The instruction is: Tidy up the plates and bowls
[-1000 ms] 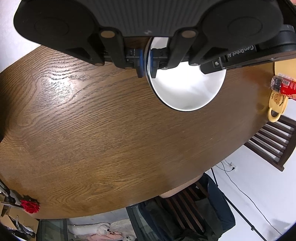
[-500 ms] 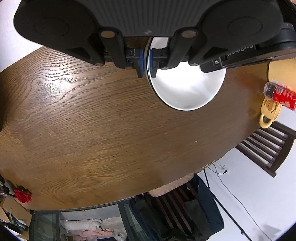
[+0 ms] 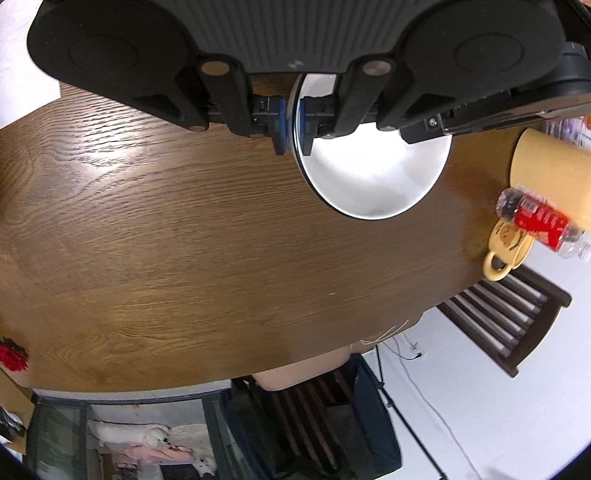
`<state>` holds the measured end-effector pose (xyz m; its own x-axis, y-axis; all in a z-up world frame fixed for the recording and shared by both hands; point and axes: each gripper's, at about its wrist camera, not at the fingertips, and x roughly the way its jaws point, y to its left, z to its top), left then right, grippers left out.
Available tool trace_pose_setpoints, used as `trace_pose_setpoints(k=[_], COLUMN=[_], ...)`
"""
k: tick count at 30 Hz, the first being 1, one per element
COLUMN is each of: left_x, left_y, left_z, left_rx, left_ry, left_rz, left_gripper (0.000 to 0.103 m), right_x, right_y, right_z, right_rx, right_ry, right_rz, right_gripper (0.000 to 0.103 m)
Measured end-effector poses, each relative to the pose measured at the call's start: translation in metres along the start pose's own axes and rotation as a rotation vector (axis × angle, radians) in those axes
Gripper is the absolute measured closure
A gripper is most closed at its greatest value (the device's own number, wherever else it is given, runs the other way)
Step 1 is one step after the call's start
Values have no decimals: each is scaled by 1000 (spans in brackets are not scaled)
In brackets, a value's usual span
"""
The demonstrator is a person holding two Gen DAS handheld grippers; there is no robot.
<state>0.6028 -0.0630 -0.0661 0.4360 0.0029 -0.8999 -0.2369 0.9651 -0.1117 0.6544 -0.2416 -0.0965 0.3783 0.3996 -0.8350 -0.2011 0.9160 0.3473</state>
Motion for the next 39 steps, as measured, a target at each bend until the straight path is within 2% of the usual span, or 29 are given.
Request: trace_pose_setpoints(k=[22, 39], left_x=[-60, -104], left_y=[87, 142], left_z=[-38, -72], left_rx=[-133, -227], left_ry=[-48, -77], left_rz=[54, 96], left_gripper=[95, 95], right_x=[-14, -26], right_y=[102, 165], right_z=[-41, -74], right_rx=[-152, -248], right_ry=[30, 56], right_rz=[48, 93], right_gripper=[97, 97])
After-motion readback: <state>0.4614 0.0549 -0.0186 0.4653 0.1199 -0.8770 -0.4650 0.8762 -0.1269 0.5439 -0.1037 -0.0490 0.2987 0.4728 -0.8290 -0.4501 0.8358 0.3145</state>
